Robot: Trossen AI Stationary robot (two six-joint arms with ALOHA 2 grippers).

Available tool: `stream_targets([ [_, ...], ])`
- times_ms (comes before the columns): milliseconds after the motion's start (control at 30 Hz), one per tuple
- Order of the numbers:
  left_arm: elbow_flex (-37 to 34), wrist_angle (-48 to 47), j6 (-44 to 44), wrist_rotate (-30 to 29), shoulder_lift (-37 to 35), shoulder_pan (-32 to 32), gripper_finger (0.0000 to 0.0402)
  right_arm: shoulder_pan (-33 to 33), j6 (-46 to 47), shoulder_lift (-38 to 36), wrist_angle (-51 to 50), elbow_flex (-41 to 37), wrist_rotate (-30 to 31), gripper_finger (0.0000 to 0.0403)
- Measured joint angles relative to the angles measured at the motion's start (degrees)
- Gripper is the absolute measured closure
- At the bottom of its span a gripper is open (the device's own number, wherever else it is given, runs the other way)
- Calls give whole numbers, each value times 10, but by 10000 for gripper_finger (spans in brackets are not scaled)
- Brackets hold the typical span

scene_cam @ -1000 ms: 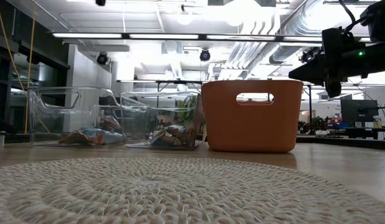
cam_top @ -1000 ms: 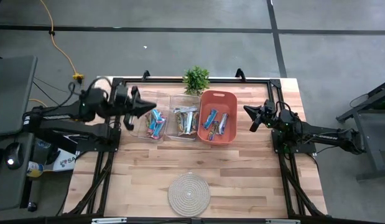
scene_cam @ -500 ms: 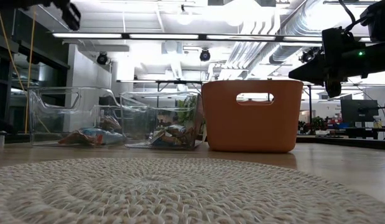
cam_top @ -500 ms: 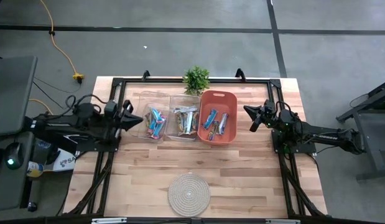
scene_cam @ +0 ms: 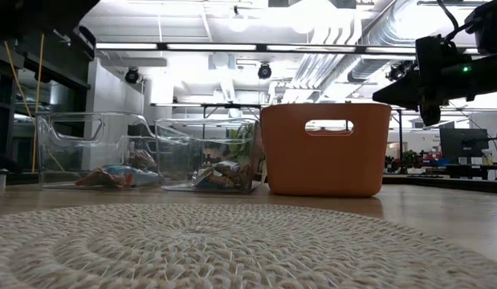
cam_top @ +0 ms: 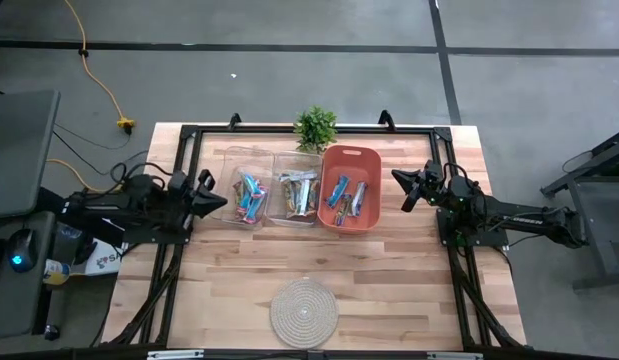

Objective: Pick and place Granola Bars by type
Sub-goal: Return To Home Position

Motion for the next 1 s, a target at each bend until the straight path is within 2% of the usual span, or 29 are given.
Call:
stream_targets([
  [333, -55, 41, 38, 42, -2, 0, 401, 0, 0, 0, 0, 0, 0, 402],
  [500, -84, 46, 50, 33, -3, 0, 401, 0, 0, 0, 1, 0, 0, 402],
  [833, -91, 0, 60, 11, -3, 0, 401, 0, 0, 0, 1, 0, 0, 402],
  [1000, -91, -62, 64, 4, -2, 0, 401, 0, 0, 0, 1, 0, 0, 402],
])
